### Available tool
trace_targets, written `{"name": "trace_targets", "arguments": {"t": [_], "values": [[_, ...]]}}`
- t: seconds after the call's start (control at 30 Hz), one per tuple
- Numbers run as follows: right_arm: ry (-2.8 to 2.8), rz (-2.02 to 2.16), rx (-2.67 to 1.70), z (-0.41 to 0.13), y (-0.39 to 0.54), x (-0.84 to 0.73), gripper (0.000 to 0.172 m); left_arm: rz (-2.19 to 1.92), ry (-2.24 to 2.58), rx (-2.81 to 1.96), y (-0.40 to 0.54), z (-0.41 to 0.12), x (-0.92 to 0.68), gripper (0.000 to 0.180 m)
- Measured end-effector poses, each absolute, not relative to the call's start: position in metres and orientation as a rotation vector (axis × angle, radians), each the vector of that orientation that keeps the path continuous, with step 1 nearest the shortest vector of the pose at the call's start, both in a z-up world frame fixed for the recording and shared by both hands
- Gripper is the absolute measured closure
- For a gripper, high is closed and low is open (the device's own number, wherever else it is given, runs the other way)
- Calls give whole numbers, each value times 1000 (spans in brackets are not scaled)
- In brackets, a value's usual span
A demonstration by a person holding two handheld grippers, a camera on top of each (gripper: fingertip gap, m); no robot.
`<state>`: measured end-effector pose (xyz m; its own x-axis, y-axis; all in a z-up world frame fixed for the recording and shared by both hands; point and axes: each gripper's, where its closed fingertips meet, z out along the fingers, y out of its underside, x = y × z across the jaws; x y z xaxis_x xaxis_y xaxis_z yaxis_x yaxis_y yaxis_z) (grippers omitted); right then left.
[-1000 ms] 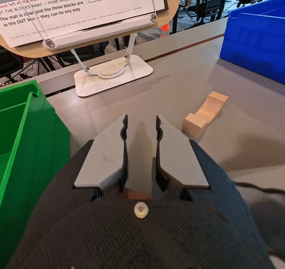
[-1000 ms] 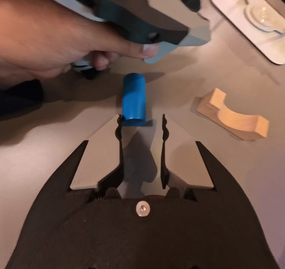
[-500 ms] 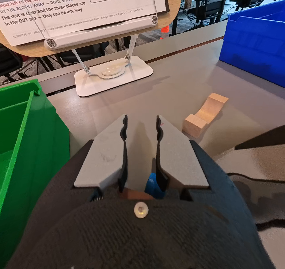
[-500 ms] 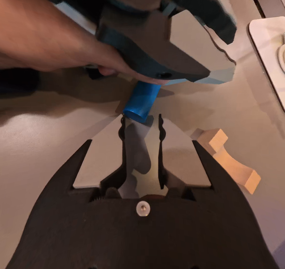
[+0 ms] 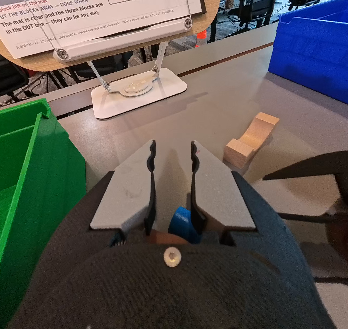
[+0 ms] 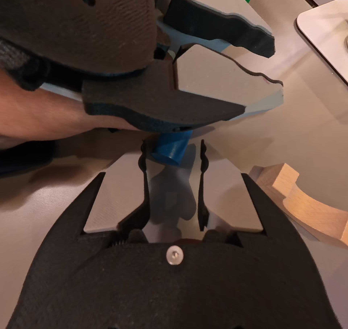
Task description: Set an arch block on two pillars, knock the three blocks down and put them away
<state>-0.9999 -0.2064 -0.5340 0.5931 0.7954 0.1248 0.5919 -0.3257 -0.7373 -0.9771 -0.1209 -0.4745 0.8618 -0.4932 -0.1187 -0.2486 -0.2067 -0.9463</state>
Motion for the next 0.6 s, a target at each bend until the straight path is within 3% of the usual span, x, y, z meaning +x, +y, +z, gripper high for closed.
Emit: {"name": "trace_targets", "arguments": {"t": [0.17,0.2,0.23,0.6], "values": [[-1072,353,-2044,-534,-205,-1002,112,-246,553,-1795,-120,-473,-978,145],[-1104,361,-2064,-539,-209,-1002,138,-246,552,-1795,-120,-473,-979,145],[-1109,335,-2075,-540,-208,-999,142,-245,552,-1796,-120,-473,-979,145],[-1000,260,-2037,-514,-232,-934,142,-254,555,-1796,-120,-473,-979,145]]}}
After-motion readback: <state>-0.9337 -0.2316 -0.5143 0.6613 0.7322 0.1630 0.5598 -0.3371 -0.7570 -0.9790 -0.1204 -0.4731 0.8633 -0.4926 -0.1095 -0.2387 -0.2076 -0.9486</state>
